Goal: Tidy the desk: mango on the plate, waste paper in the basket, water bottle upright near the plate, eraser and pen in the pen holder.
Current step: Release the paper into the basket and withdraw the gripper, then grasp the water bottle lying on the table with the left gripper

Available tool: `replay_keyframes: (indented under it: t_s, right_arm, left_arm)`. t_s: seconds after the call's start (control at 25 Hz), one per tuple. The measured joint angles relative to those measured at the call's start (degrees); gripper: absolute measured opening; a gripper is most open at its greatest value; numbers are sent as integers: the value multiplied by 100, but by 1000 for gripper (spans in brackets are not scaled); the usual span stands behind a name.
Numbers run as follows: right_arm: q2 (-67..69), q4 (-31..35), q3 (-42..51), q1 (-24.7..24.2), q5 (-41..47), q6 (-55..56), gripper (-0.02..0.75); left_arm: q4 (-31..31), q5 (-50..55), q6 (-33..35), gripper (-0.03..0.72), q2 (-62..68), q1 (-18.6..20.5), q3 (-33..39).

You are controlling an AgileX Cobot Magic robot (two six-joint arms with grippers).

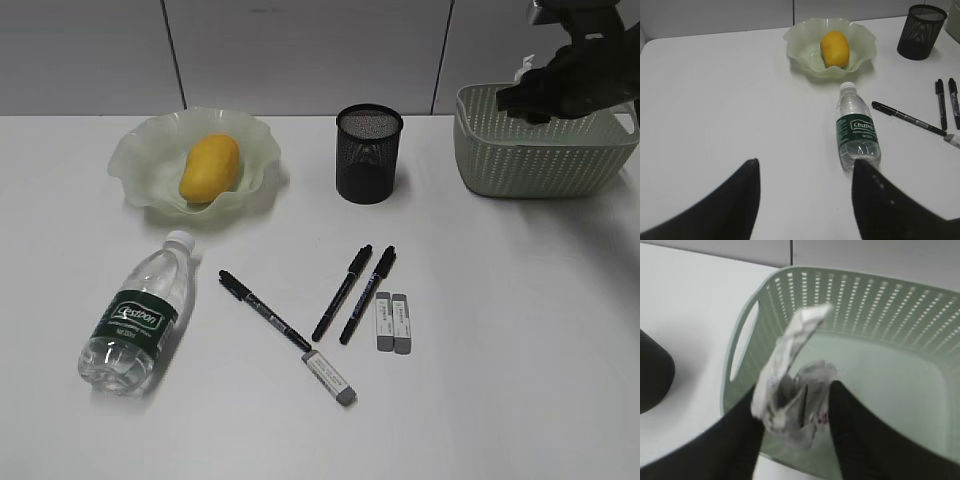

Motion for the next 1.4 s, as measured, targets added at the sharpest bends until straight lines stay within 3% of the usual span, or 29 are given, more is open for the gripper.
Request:
replay_keyframes:
  t_s: [0.08, 0.16, 0.24, 0.4, 0.56, 0.68, 0.8, 1.16, 1.4]
  right_arm:
    - [-4, -6, -119, 0, 131, 2, 490]
    - [-158, -78, -166, 0, 295, 20, 533]
    - [-462, -225, -178, 0, 620, 105, 520]
    - [-1261, -686, -121, 0, 1980, 610, 417]
    - [-2442, -1803, 464, 0, 3269, 1799, 342]
    - [-3427, -2730, 1144, 0, 4172, 2748, 330]
    - [-4609, -3240, 1976, 0, 4793, 3303, 330]
    - [-8608, -3207, 3847, 0, 5711, 3194, 329]
    - [-10742, -2801, 4398, 0, 5495, 2709, 329]
  left_arm:
    - [0, 0, 0, 435, 0, 0, 0]
    - [0, 0, 0, 435, 0, 0, 0]
    - [0, 0, 0, 435, 0, 0, 0]
    - [0, 0, 0, 435, 0, 0, 0]
    - [0, 0, 0, 435, 0, 0, 0]
    - [0, 0, 0, 435, 0, 0, 0]
    - [0, 0, 0, 435, 0, 0, 0]
    - [0, 0, 0, 435, 0, 0, 0]
    - [-6, 0, 0, 435, 0, 0, 0]
